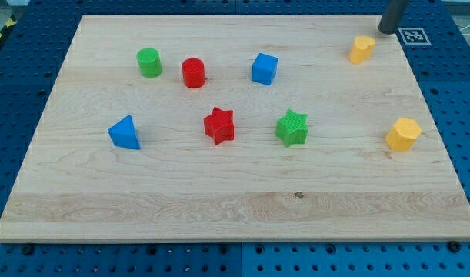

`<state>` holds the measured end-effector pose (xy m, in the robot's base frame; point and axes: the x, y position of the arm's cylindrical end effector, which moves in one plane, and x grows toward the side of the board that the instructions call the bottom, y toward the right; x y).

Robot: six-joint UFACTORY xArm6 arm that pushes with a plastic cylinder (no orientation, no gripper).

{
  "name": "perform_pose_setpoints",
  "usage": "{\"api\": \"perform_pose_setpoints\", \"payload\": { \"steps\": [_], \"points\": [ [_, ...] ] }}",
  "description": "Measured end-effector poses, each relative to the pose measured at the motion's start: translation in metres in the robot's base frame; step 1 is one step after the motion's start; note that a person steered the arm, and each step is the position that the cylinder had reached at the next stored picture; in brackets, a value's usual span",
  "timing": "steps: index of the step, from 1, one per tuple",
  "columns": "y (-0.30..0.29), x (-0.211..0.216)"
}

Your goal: Push the green circle slightly down and left

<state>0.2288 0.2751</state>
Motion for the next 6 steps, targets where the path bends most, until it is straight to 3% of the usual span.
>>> {"api": "perform_pose_setpoints", "payload": {
  "steps": [1, 3, 4, 5, 6],
  "points": [
    [-0.079, -0.037],
    [-0.093, -0.037],
    [-0.177, -0.024],
    [-0.187, -0.022],
    [-0.242, -0.018]
  ]
}}
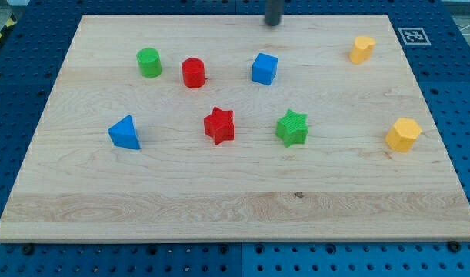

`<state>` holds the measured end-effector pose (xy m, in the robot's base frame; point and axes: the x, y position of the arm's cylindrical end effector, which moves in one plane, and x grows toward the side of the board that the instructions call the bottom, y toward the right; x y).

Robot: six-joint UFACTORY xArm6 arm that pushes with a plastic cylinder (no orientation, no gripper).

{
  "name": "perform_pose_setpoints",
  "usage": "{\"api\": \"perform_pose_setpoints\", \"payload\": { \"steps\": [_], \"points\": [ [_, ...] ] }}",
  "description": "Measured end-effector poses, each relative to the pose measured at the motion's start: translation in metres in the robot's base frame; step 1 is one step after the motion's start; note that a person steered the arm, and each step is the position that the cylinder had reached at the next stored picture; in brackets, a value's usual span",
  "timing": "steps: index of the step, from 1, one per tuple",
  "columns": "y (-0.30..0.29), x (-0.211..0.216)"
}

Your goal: Push the green circle slightly down and left

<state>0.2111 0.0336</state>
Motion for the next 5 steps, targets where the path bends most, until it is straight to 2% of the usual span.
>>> {"api": "perform_pose_setpoints", "payload": {
  "steps": [3, 4, 5],
  "points": [
    [-0.082, 0.015],
    [-0.083, 0.015],
    [-0.123, 0.057]
  ]
}}
